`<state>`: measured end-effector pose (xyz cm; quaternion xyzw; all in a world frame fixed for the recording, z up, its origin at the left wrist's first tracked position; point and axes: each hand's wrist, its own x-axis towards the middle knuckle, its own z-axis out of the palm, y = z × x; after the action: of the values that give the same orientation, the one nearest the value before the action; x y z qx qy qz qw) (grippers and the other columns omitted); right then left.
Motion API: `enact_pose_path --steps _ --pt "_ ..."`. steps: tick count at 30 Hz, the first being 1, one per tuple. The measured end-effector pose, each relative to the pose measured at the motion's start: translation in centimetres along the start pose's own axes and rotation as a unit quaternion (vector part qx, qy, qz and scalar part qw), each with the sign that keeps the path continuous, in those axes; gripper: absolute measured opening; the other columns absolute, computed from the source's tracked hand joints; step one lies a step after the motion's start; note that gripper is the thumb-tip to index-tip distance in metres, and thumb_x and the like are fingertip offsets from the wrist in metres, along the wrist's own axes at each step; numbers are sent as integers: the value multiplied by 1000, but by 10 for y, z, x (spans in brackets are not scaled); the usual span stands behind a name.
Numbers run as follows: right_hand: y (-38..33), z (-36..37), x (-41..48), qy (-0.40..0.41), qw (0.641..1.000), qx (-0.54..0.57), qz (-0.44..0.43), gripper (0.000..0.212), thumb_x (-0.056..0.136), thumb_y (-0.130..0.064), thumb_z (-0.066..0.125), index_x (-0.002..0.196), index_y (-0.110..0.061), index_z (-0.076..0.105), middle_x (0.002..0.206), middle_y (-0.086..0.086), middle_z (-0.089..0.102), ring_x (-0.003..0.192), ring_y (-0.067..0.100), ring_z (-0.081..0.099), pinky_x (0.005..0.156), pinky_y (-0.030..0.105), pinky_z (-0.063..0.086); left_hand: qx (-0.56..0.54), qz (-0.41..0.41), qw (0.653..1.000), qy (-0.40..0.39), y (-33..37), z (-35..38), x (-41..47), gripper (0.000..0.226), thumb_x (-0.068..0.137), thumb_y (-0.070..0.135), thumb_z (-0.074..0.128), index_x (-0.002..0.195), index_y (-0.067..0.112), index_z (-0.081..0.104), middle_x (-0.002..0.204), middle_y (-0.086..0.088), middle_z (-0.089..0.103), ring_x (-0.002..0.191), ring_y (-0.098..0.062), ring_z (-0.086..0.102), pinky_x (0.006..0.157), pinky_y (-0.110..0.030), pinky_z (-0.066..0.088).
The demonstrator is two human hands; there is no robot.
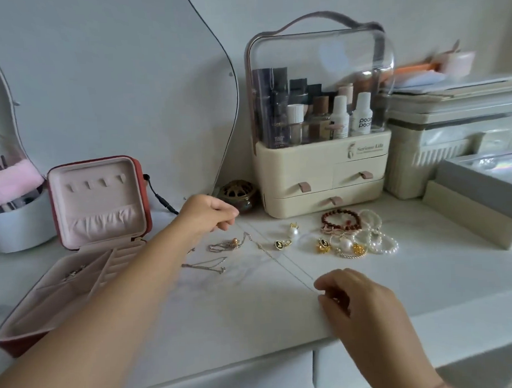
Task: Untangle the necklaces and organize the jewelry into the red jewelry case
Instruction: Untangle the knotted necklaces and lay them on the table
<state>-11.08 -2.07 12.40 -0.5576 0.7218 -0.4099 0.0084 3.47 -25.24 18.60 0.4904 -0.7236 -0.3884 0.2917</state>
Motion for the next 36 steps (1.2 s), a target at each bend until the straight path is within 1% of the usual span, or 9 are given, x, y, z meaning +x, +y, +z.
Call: enact_pose_path --steps 4,7,12,15,19,25,28,31,36 --pt "2 11 -5 61 997 -28 -36 21 65 -10 64 79 -25 63 65 -15 54 57 6 51 46 10 32 36 -21 999 -33 11 7 14 7 86 11 69 80 8 69 69 -4 68 48 -6 58 51 -17 39" --pt "6 14 -7 73 996 -8 -50 17 63 -15 64 75 -26 64 67 -18 55 64 3 50 51 10 36 -3 -46 998 -46 15 11 18 6 91 9 64 88 4 65 70 -8 68 46 -5 60 46 -14 40" --pt "3 17 -13 67 994 74 -48 16 67 -22 65 77 -33 60 73 -19 55 64 0 52 57 5 39 -189 -91 972 -104 13 12 8 17 99 21 51 93 8 60 83 -9 70 62 -12 65 60 -21 47" --pt "-6 13 -12 68 990 116 -49 16 70 -23 64 79 -34 59 76 -21 56 63 -5 50 59 3 37 -224 -97 961 -126 6 9 1 32 101 35 42 92 9 58 86 -11 72 71 -19 70 66 -28 49" --pt "-15 3 -9 74 982 168 -34 28 76 -9 73 71 -35 62 75 -18 61 65 2 54 56 5 38 -194 -107 963 -153 -4 5 -6 48 100 51 30 89 10 53 84 -12 73 73 -23 72 69 -30 48" --pt "-18 -1 -4 50 972 228 12 27 76 -6 72 71 -31 66 66 -15 63 70 10 57 61 11 43 -176 -112 960 -185 -10 0 -7 58 98 59 17 82 12 47 74 -11 70 61 -23 68 57 -29 39" --pt "-18 -1 -4 53 970 236 18 27 76 -5 72 70 -31 66 64 -14 64 68 10 57 61 10 43 -151 -108 967 -176 -10 -2 -5 60 95 63 21 82 10 47 58 -7 59 47 -16 48 45 -24 29" --pt "-17 1 -5 62 969 237 23 28 75 -4 73 70 -30 67 62 -13 63 66 11 58 60 10 43 -118 -108 976 -150 -12 -6 -2 60 92 67 29 81 12 49 52 0 46 48 -11 31 43 -21 21" --pt "-14 5 -6 70 975 211 14 27 73 -6 77 71 -32 68 68 -18 65 67 5 59 61 7 43 -26 -89 993 -78 -14 -10 7 56 89 67 42 82 14 58 55 3 53 46 -10 35 42 -21 22"
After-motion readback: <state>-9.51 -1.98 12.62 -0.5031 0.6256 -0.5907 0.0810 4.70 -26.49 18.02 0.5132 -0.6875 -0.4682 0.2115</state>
